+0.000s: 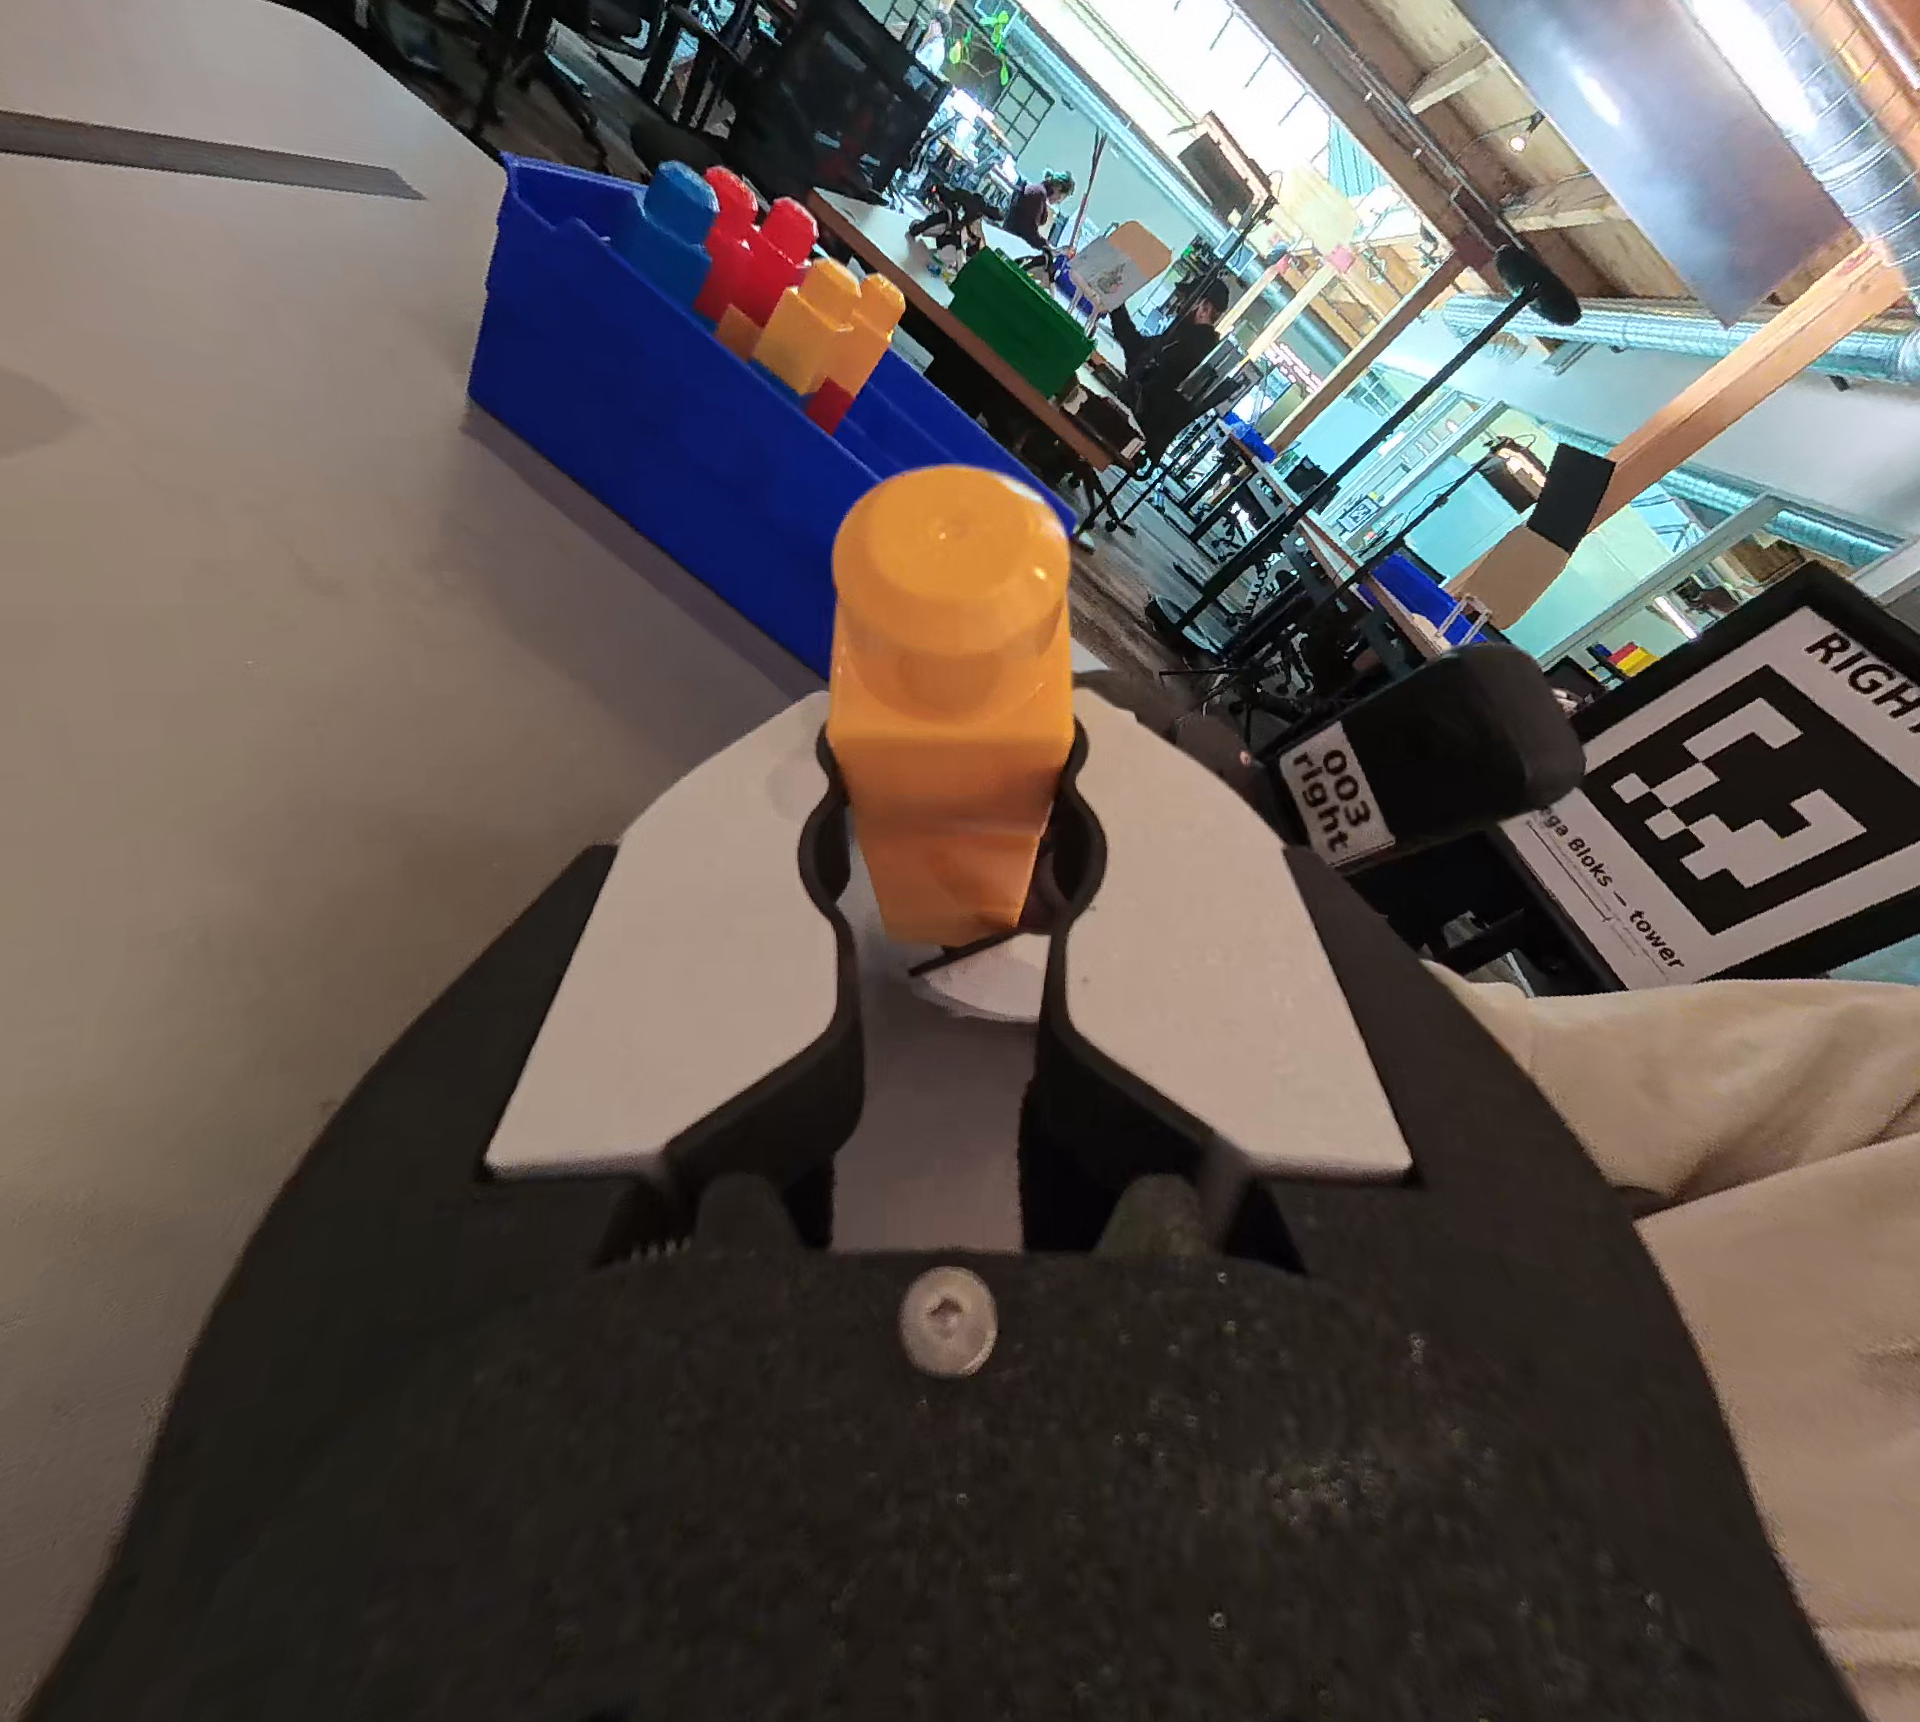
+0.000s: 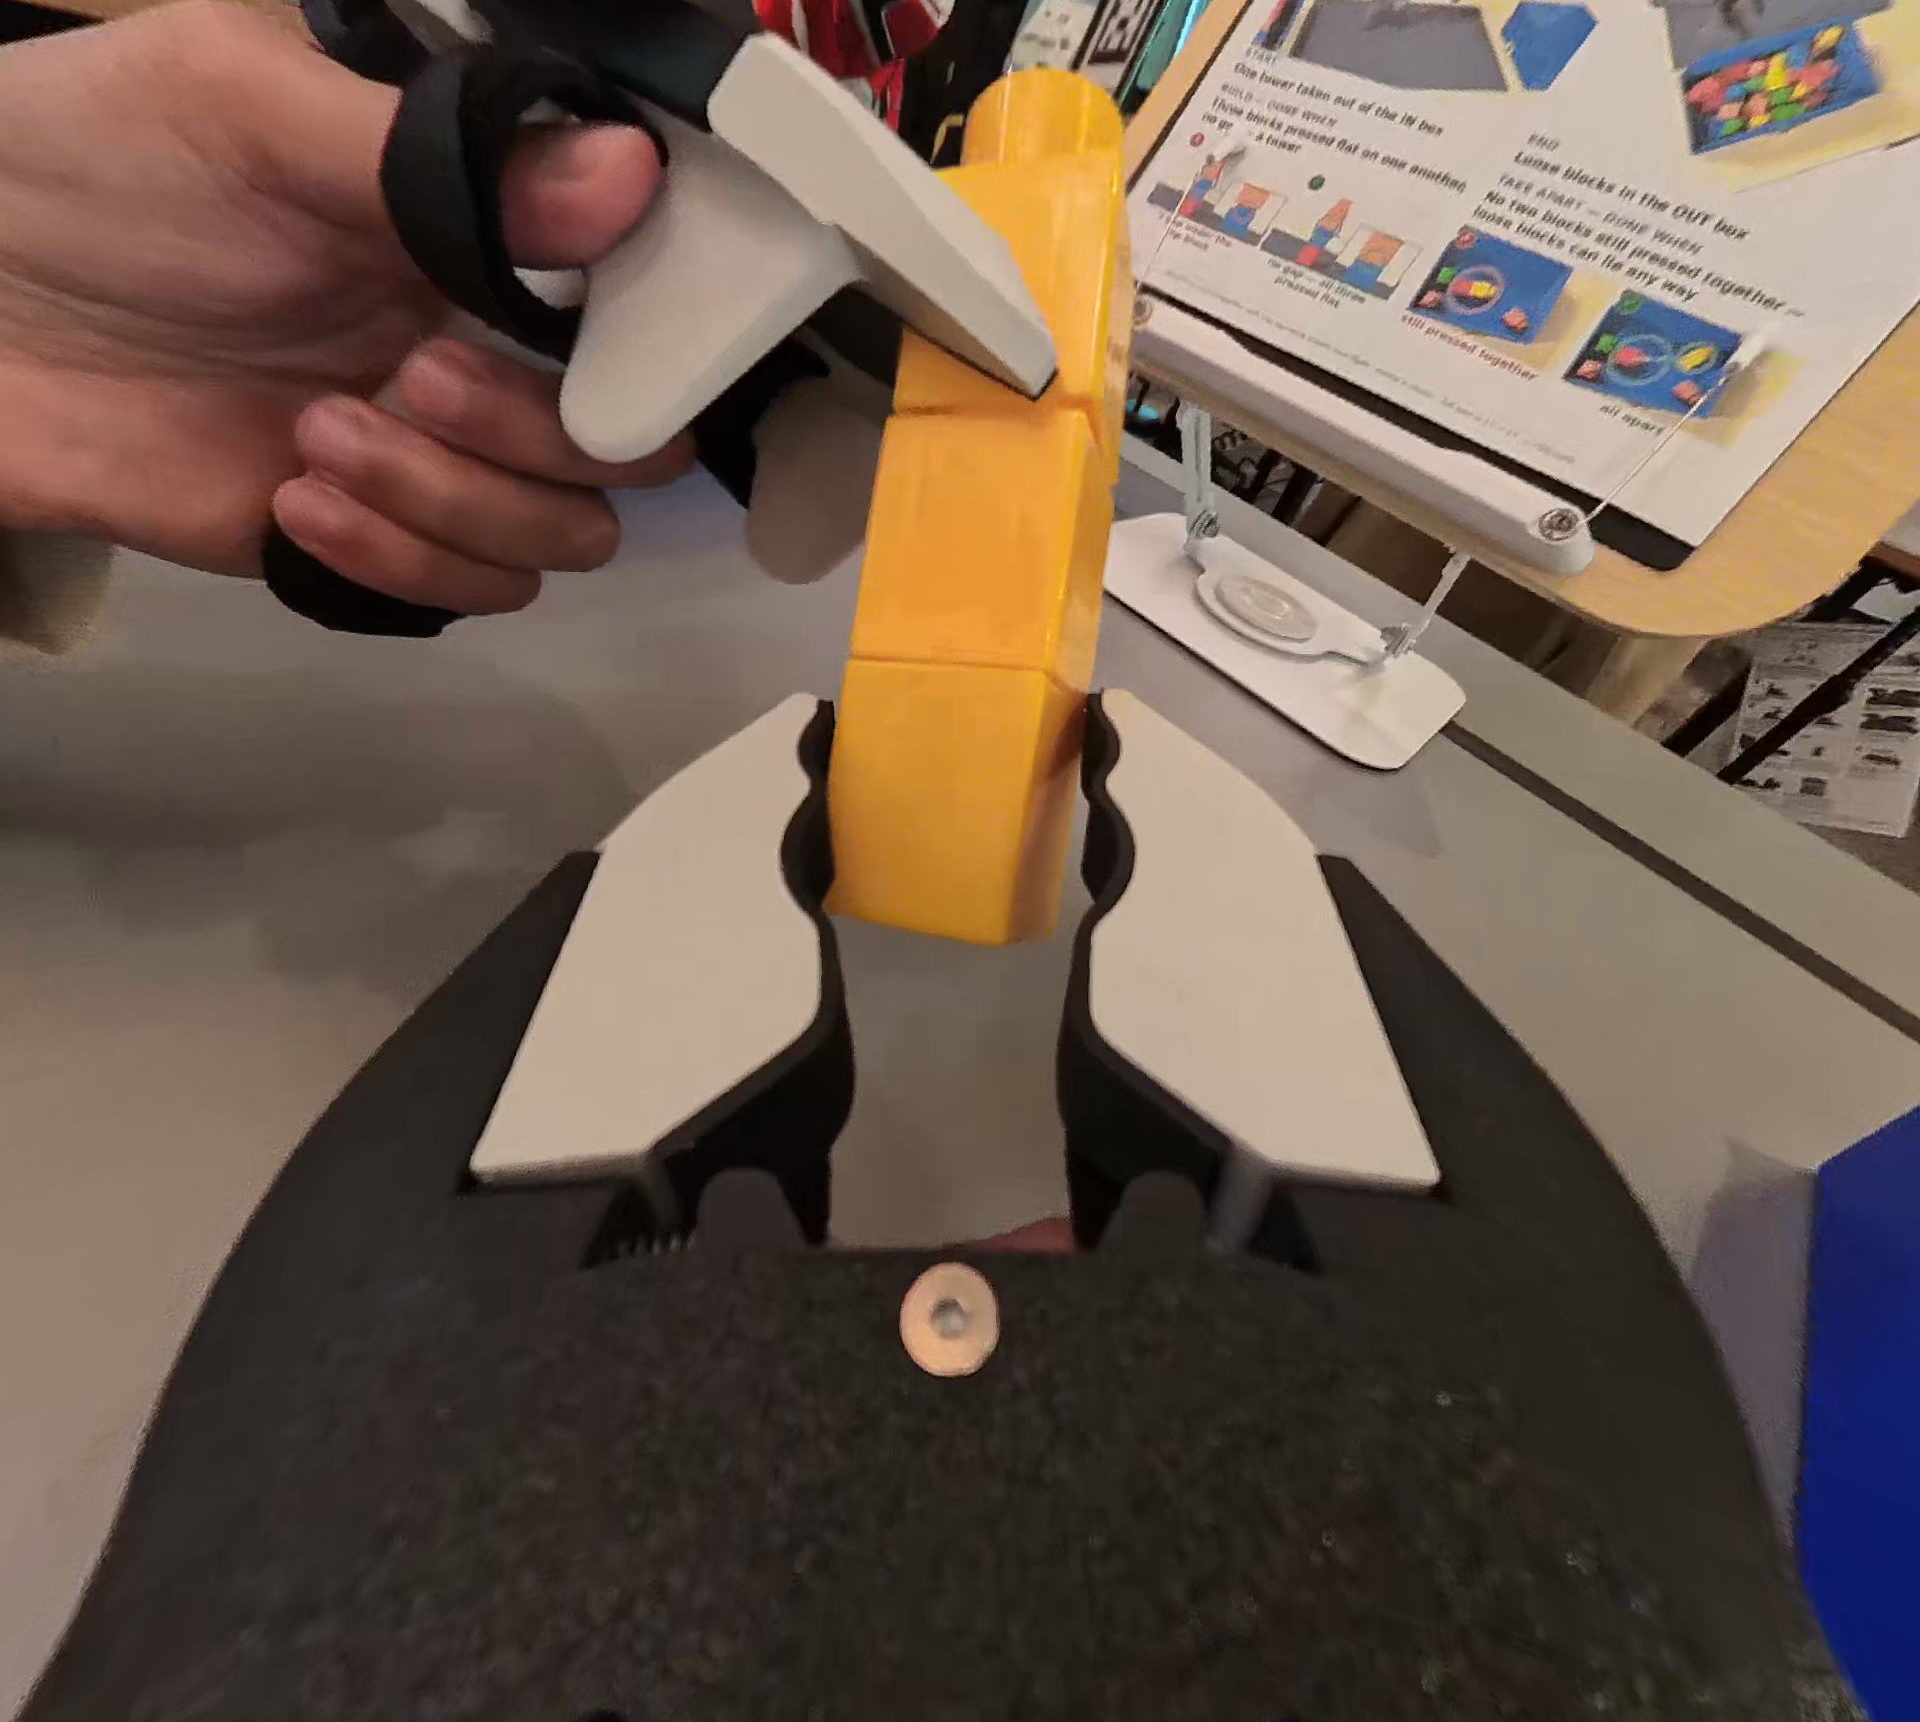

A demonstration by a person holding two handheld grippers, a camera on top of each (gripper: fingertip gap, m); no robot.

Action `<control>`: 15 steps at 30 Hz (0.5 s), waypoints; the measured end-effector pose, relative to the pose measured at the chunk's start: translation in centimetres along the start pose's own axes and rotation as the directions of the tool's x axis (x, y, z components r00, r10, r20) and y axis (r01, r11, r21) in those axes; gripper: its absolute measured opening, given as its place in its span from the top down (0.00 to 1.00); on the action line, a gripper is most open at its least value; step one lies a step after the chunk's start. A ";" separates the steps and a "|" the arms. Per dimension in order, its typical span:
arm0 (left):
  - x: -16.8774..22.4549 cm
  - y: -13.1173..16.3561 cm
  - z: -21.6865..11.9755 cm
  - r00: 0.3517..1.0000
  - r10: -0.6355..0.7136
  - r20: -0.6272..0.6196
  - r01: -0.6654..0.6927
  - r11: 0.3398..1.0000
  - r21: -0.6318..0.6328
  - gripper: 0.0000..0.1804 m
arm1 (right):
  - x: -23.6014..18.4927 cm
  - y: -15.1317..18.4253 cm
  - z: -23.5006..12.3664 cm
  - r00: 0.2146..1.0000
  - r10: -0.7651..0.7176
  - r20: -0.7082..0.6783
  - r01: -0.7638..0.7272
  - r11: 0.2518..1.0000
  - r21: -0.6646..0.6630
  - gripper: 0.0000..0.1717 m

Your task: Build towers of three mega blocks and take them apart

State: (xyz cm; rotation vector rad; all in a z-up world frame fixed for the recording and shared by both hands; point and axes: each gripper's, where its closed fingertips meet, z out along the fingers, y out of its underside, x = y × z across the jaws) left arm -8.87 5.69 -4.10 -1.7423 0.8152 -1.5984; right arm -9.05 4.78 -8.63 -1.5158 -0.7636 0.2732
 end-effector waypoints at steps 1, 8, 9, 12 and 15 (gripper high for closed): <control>0.1 0.1 0.1 1.000 0.003 -0.007 -0.003 1.000 -0.003 0.80 | 0.0 0.0 -0.1 1.000 -0.002 0.003 0.002 1.000 -0.003 0.74; 0.5 0.7 0.2 0.999 0.041 -0.026 -0.042 0.999 -0.032 0.80 | -0.2 0.0 -0.4 0.998 0.050 0.050 -0.049 0.999 -0.004 0.75; 0.4 0.9 0.2 0.999 0.044 -0.017 -0.045 0.998 -0.054 0.80 | -0.3 0.2 -0.4 0.998 0.035 0.046 -0.034 0.999 -0.015 0.76; 0.6 0.8 0.2 0.999 0.050 -0.005 -0.051 0.996 -0.069 0.80 | -0.3 0.0 -0.3 0.999 0.035 0.035 -0.035 0.999 -0.009 0.76; 0.5 0.8 0.5 0.998 0.065 0.022 -0.063 0.995 -0.074 0.80 | -0.1 0.3 -0.3 1.000 0.005 0.014 -0.005 0.999 -0.032 0.76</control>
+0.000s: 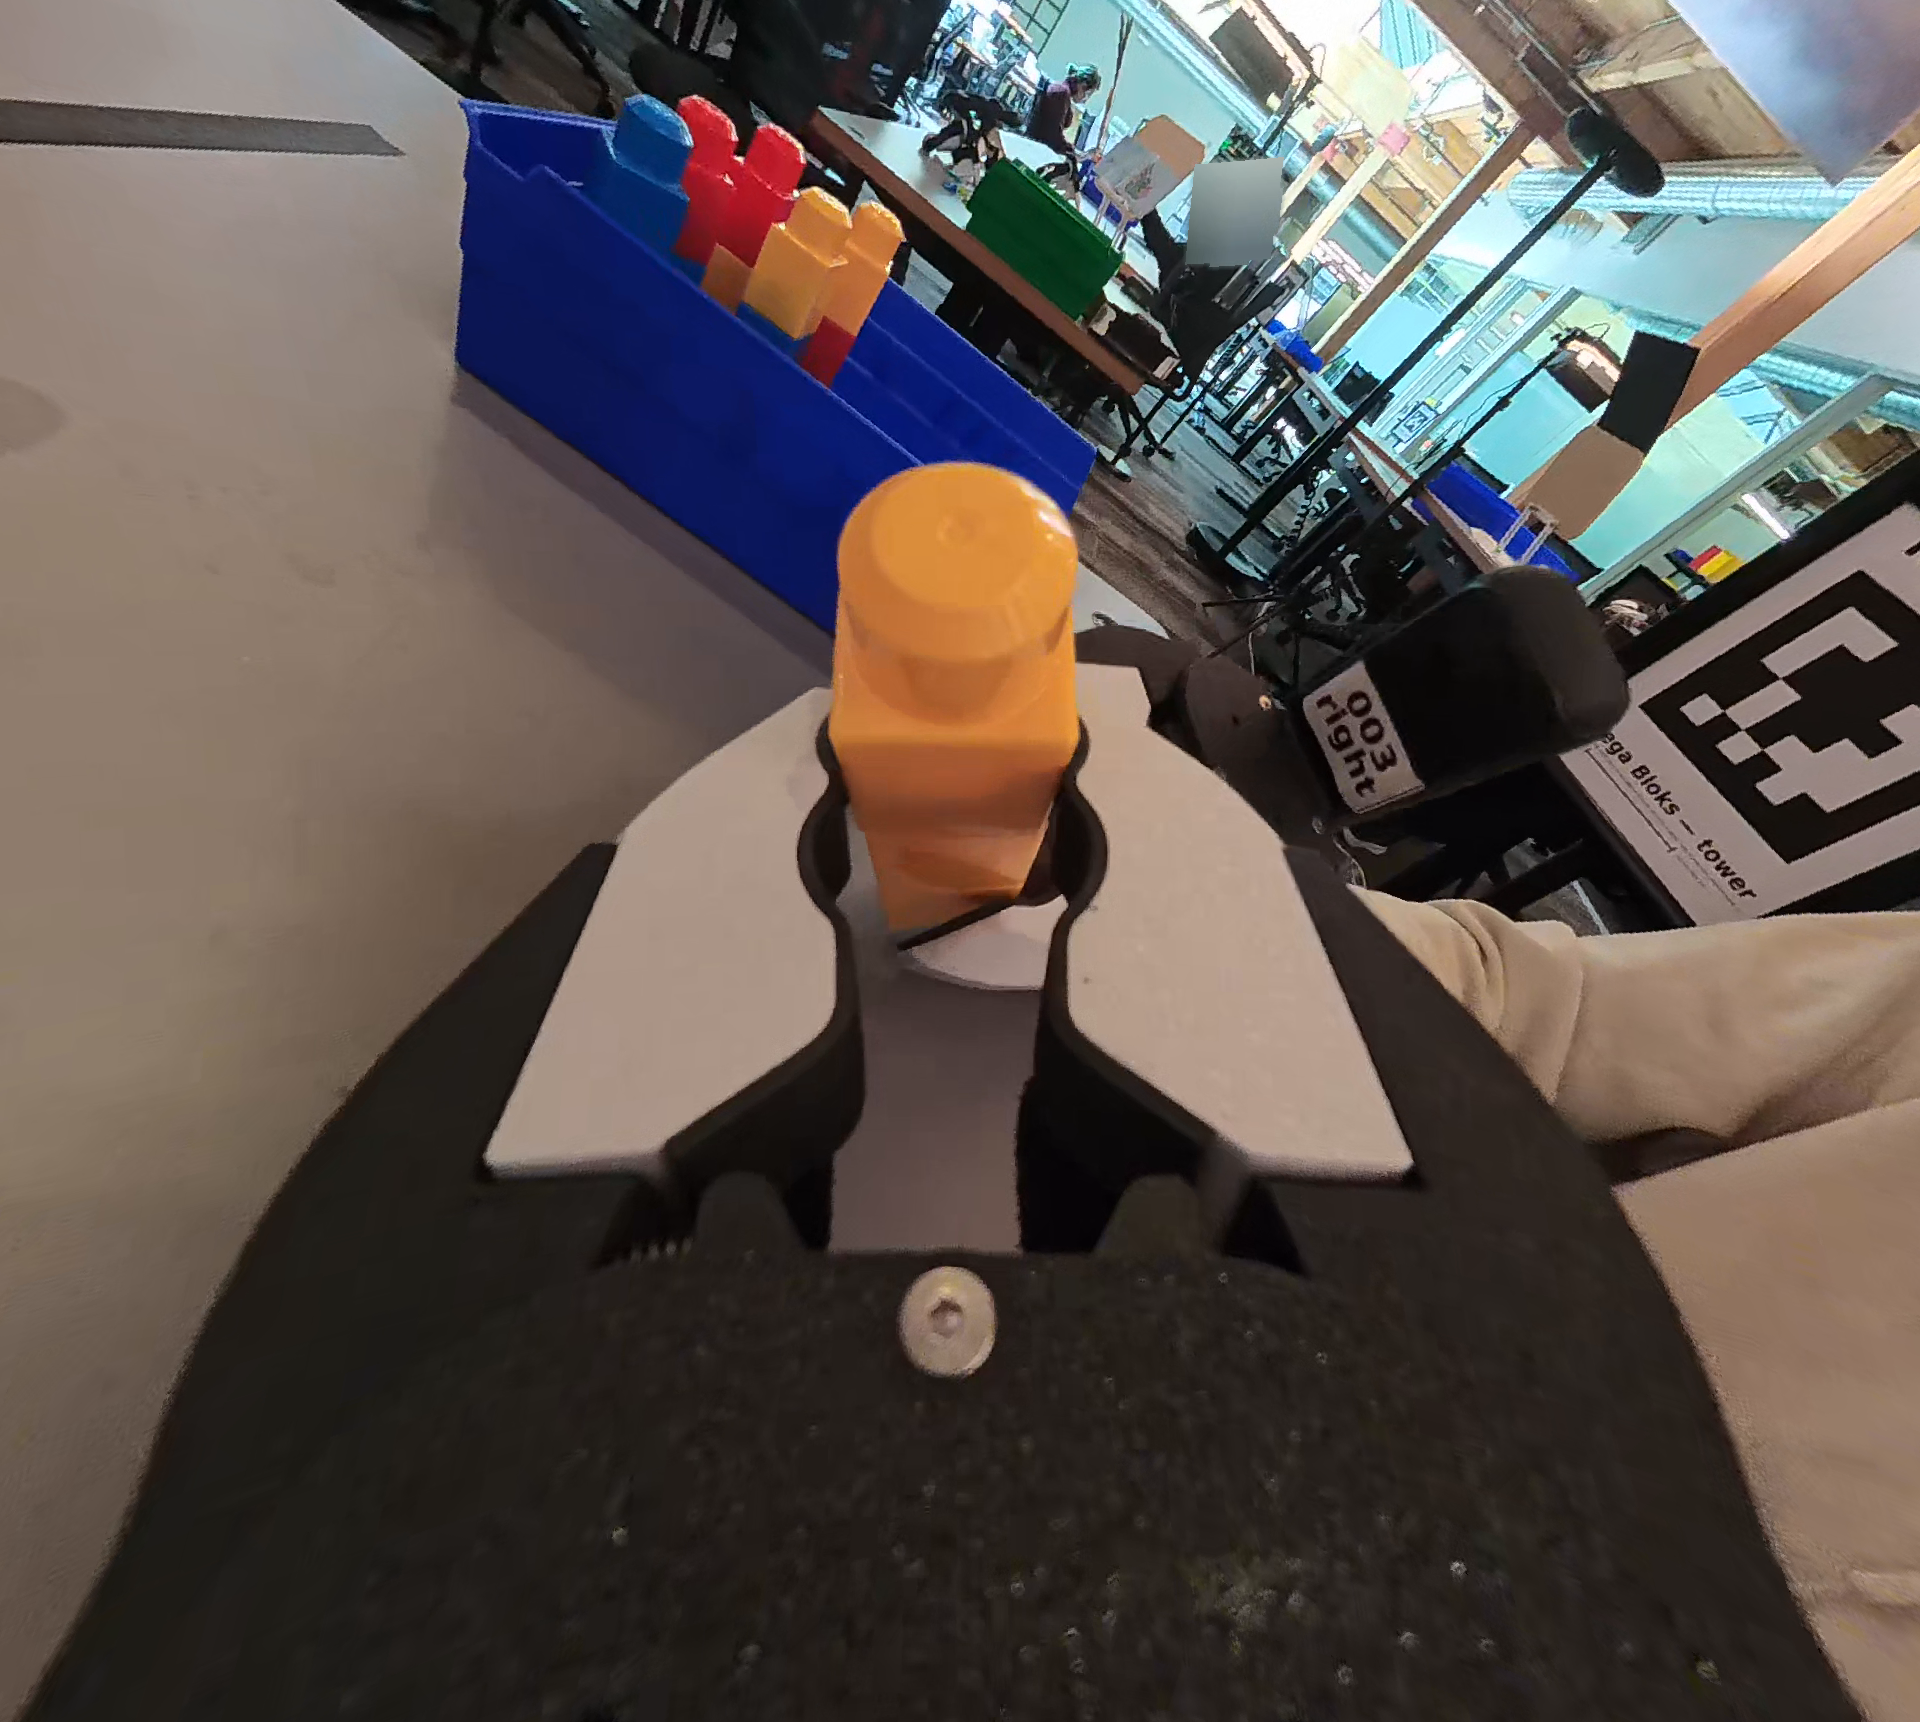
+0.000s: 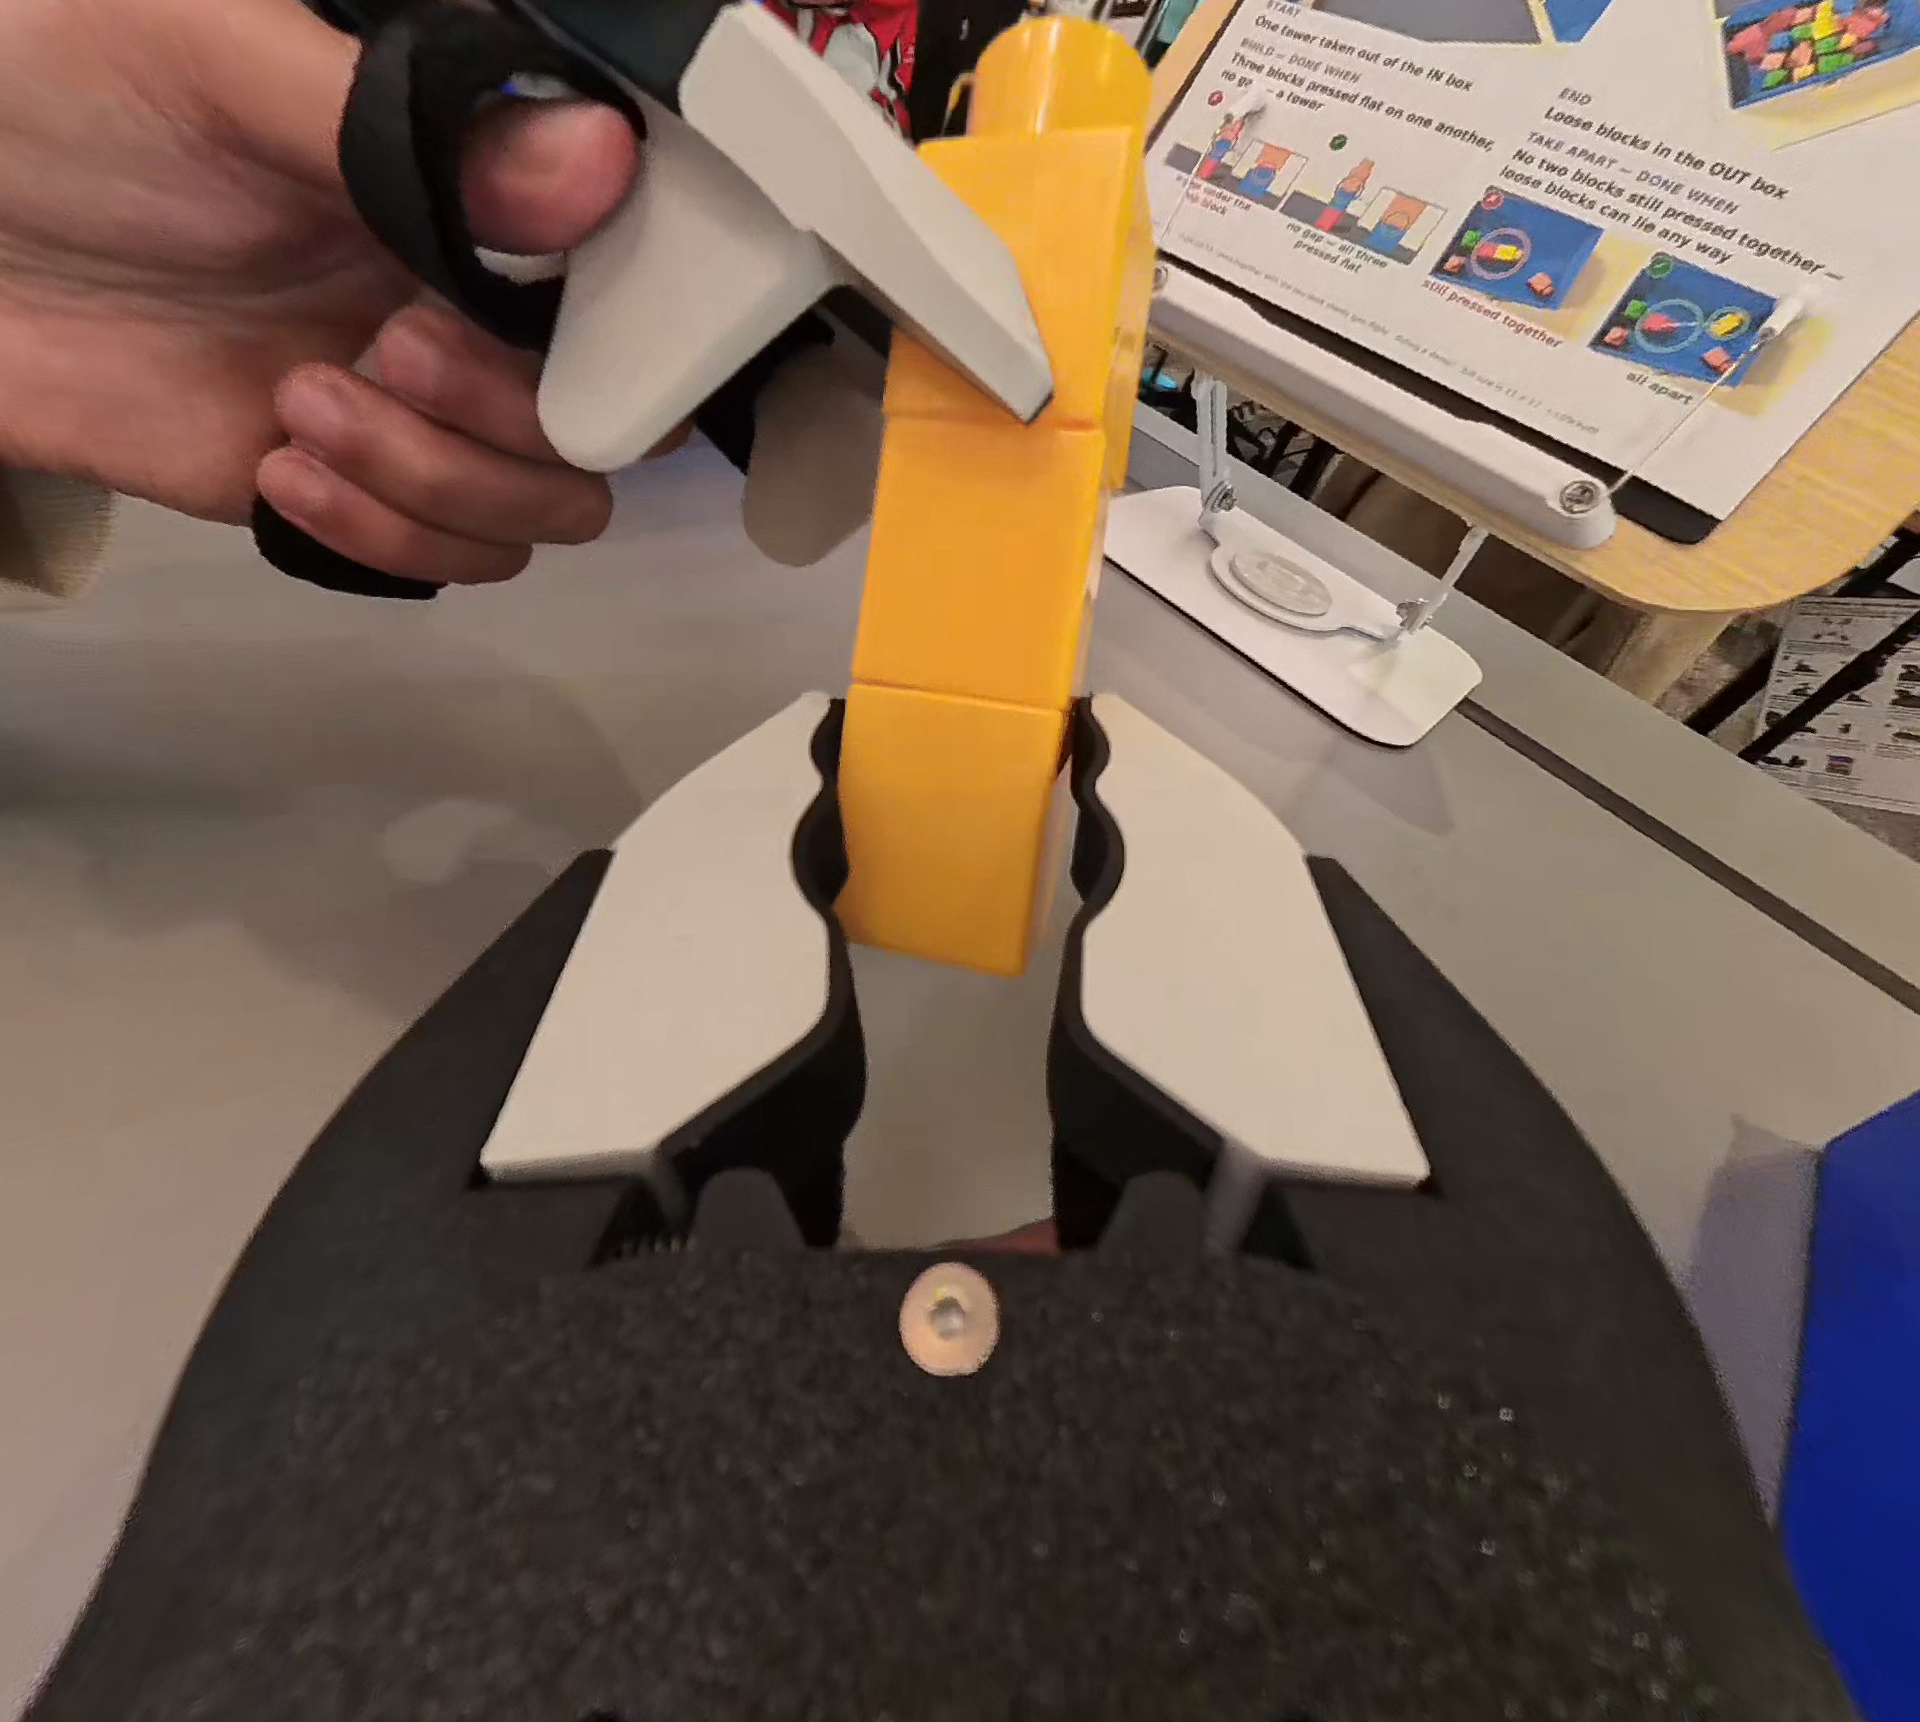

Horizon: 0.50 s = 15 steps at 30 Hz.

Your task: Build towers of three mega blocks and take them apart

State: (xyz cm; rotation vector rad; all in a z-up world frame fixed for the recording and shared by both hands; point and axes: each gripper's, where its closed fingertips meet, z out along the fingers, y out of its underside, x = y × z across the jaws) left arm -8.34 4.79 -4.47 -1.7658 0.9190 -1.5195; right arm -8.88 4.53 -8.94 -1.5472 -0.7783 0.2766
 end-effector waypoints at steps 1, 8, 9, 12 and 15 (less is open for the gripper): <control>-0.1 0.0 0.1 1.000 -0.001 0.013 0.001 1.000 -0.001 0.80 | 0.1 0.2 0.1 1.000 -0.009 -0.009 0.008 1.000 -0.013 0.77; -0.8 0.3 0.6 0.986 -0.030 0.165 0.031 1.000 -0.001 0.80 | 0.6 0.9 0.2 0.996 -0.043 -0.082 0.037 0.997 -0.069 0.78; -0.8 0.3 0.7 0.983 -0.016 0.184 0.017 1.000 -0.003 0.80 | 0.6 0.9 0.2 0.997 -0.030 -0.078 0.024 0.997 -0.068 0.78; -0.7 0.4 0.7 0.976 0.000 0.217 0.004 1.000 -0.016 0.80 | 0.8 1.0 0.2 0.995 -0.040 -0.093 0.033 0.997 -0.075 0.78; -1.2 0.7 0.5 0.967 -0.004 0.255 0.014 0.999 -0.035 0.80 | 0.4 1.5 0.7 0.998 0.011 -0.055 -0.016 0.996 -0.086 0.78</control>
